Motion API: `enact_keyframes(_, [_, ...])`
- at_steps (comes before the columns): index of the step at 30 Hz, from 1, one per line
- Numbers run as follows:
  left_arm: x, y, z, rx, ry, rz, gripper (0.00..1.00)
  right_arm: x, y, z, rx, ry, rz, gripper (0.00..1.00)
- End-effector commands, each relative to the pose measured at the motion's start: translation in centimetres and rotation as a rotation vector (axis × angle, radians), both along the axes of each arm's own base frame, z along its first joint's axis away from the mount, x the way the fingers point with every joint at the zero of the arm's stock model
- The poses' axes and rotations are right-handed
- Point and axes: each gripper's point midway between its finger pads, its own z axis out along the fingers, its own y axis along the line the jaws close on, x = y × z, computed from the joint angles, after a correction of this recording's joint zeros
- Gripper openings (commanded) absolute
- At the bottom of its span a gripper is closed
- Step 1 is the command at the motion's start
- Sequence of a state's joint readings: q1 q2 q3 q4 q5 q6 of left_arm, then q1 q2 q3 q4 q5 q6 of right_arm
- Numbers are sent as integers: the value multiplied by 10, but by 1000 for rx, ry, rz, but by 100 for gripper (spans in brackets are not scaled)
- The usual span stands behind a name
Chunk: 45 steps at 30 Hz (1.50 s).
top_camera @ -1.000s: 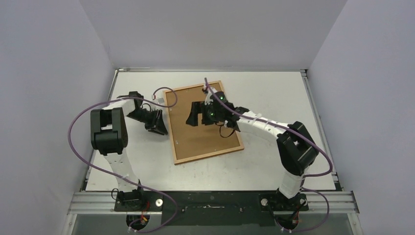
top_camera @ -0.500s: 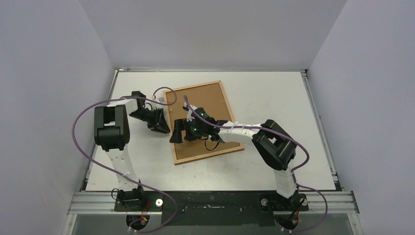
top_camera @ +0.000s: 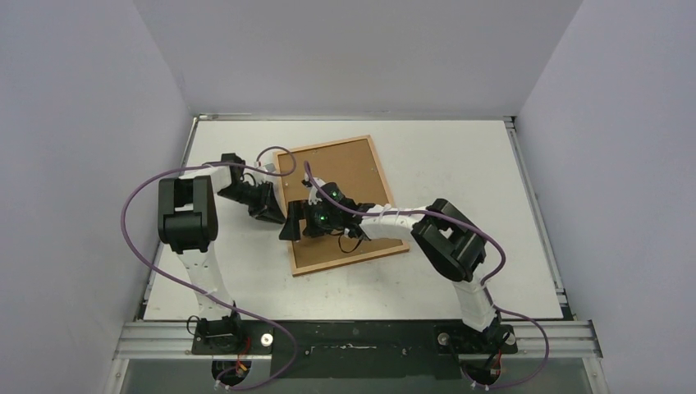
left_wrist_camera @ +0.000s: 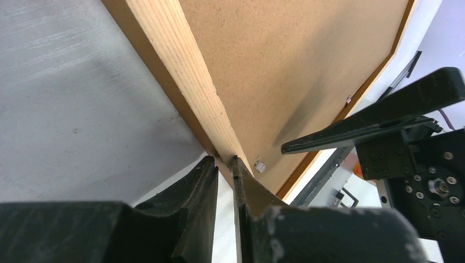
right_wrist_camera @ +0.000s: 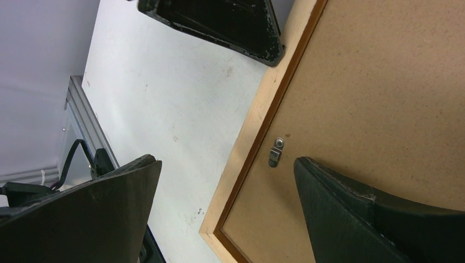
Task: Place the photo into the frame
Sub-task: Install the photo frame at the center of the board.
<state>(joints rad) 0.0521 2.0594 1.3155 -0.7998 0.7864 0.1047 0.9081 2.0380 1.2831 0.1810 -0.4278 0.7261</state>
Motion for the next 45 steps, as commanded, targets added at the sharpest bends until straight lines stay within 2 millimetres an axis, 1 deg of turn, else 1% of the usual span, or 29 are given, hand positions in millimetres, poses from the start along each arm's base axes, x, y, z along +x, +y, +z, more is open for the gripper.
enact_keyframes(1, [-3, 2, -18, 60, -12, -19, 14, 1, 17, 14, 70, -26, 17, 97])
enact_keyframes(11, [2, 2, -16, 65, -27, -9, 14, -11, 17, 2, 65, 8, 28, 97])
enact_keyframes(15, [2, 1, -17, 64, -25, -5, 14, -16, 20, 3, 69, 12, 38, 97])
enact_keyframes(32, [-1, 2, -21, 65, -30, -12, 12, -22, 27, 0, 91, 35, 59, 97])
enact_keyframes(37, [0, 1, -20, 64, -36, -12, 12, -20, 36, 5, 109, 29, 73, 97])
enact_keyframes(39, [-1, 2, -19, 65, -38, -11, 12, -20, 38, 14, 124, 20, 84, 97])
enact_keyframes(42, [-1, 2, -17, 66, -39, -13, 12, -16, 33, 31, 134, -12, 86, 97])
enact_keyframes(45, [0, 3, -16, 69, -44, -14, 11, -6, 20, 45, 132, -47, 66, 97])
